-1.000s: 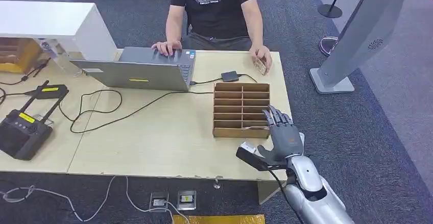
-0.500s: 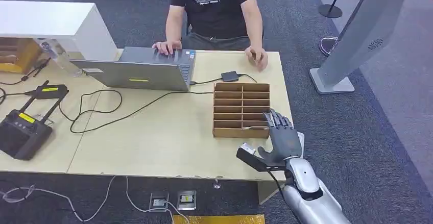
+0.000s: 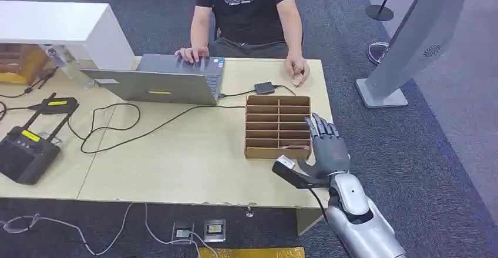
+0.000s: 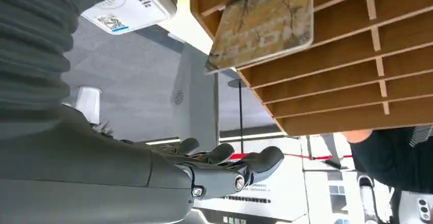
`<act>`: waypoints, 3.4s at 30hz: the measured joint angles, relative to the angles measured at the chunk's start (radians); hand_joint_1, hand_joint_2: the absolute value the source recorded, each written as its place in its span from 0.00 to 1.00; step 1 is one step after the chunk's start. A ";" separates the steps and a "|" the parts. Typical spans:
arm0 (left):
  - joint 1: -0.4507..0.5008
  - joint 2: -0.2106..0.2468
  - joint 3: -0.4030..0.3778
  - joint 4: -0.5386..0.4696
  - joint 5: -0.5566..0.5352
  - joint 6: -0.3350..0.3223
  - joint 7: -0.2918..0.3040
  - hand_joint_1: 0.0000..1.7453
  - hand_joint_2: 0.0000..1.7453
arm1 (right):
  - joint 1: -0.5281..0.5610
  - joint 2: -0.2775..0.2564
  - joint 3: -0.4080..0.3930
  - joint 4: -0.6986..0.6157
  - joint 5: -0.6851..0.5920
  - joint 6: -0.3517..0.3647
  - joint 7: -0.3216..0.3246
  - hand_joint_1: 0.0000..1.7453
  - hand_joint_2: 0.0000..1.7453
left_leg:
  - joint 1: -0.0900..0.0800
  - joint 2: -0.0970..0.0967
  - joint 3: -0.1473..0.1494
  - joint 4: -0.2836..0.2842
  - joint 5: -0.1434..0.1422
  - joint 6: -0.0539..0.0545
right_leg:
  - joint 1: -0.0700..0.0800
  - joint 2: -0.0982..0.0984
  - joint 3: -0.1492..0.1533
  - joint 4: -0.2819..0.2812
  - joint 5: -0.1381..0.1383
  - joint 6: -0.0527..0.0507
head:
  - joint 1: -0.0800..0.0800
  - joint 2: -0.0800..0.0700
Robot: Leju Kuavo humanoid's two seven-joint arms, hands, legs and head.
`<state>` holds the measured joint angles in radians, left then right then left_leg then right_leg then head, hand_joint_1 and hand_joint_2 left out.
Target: Pass the card to the sensor for recognition and then transmit it.
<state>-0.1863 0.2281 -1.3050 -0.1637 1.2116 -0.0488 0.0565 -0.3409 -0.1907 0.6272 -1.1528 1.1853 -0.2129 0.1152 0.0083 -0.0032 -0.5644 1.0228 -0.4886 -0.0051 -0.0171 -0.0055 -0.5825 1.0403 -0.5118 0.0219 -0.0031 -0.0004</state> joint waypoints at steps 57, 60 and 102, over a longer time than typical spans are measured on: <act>0.000 -0.005 0.000 0.000 0.029 0.010 0.006 0.00 0.00 | -0.035 0.064 0.033 0.108 0.000 0.003 -0.045 0.00 1.00 | 0.000 0.000 0.000 0.000 0.000 0.000 | 0.000 0.000 0.000 0.000 0.000 0.000 | 0.000 0.000; 0.000 -0.005 0.000 0.000 0.029 0.010 0.006 0.00 0.00 | -0.036 0.064 0.032 0.115 0.000 0.000 -0.036 0.00 1.00 | 0.000 0.000 0.000 0.000 0.000 0.000 | 0.000 0.000 0.000 0.000 0.000 0.000 | 0.000 0.000; 0.000 -0.005 0.000 0.000 0.035 0.021 0.010 0.00 0.00 | -0.031 0.046 0.026 0.034 -0.024 0.116 0.005 1.00 1.00 | 0.000 0.000 0.000 0.000 0.000 0.000 | 0.000 0.000 0.000 0.000 0.000 0.000 | 0.000 0.000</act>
<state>-0.1865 0.2232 -1.3054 -0.1637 1.2463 -0.0282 0.0668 -0.3722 -0.1446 0.6531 -1.1192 1.1612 -0.0965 0.1198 0.0083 -0.0031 -0.5641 1.0228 -0.4887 -0.0051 -0.0171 -0.0052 -0.5828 1.0403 -0.5119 0.0217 -0.0031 -0.0004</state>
